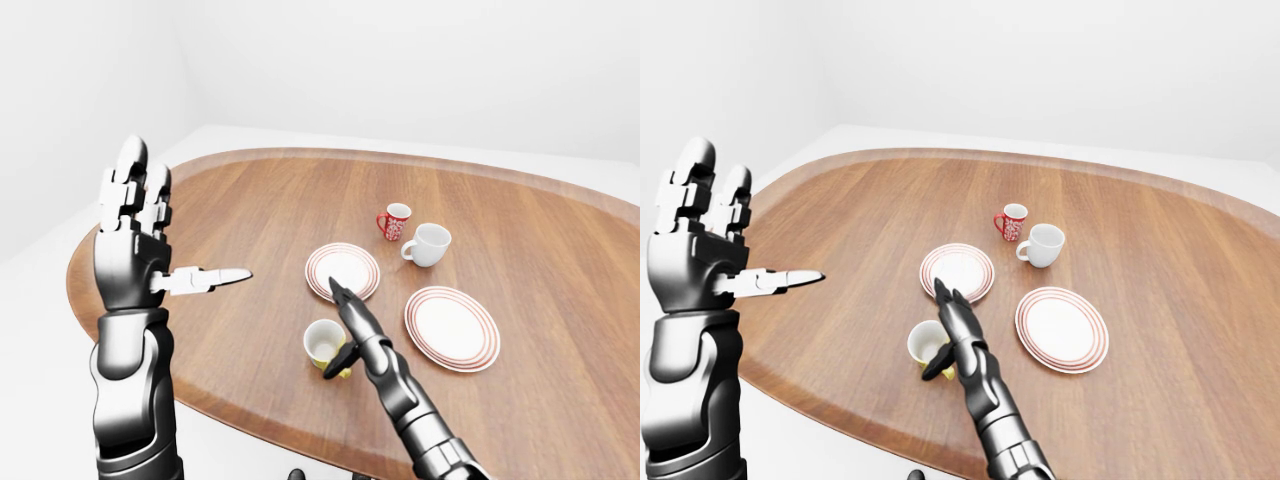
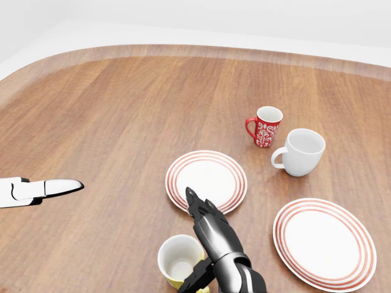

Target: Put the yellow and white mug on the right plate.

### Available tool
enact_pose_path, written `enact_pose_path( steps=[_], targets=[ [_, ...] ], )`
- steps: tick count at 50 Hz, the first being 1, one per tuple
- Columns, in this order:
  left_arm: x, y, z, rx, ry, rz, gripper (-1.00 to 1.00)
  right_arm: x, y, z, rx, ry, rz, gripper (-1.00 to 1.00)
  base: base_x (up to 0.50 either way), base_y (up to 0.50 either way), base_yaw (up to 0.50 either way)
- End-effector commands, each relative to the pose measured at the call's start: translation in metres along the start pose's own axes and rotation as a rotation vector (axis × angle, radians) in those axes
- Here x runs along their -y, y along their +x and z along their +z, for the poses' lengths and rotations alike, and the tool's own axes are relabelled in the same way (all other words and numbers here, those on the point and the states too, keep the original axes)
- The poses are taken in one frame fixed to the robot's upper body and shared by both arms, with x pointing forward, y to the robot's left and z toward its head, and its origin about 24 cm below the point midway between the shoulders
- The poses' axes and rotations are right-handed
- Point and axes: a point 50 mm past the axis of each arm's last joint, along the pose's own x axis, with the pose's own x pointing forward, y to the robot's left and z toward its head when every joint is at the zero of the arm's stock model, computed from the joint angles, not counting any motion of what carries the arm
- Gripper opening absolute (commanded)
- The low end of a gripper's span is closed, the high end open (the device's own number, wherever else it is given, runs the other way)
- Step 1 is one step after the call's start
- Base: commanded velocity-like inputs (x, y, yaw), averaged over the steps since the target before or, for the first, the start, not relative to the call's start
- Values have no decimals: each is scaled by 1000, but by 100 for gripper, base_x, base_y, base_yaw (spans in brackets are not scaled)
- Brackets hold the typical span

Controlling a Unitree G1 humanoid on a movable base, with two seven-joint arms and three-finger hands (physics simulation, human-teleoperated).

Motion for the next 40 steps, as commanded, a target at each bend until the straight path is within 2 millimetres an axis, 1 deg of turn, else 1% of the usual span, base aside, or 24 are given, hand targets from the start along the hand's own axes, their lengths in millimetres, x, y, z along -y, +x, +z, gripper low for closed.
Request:
enact_pose_path(
  steps=[1, 5, 12, 19, 36, 40],
  targets=[
    [0, 0, 1, 6, 0, -3, 88, -6, 2, -1, 1, -4, 22, 100, 0, 0, 0],
    [0, 0, 3, 13, 1, -2, 88, -8, 2, -1, 1, -10, 25, 100, 0, 0, 0],
    [1, 0, 0, 0, -1, -5, 88, -12, 6, -8, -14, -30, 33, 100, 0, 0, 0],
    [1, -1, 4, 15, -1, -8, 88, -15, 6, -8, -21, -43, 42, 100, 0, 0, 0],
    [1, -1, 1, 4, 1, -10, 88, -23, 8, -14, -33, -54, 52, 100, 0, 0, 0],
    [1, -1, 5, 19, 1, -10, 89, -25, 9, -15, -35, -60, 56, 100, 0, 0, 0]
  ],
)
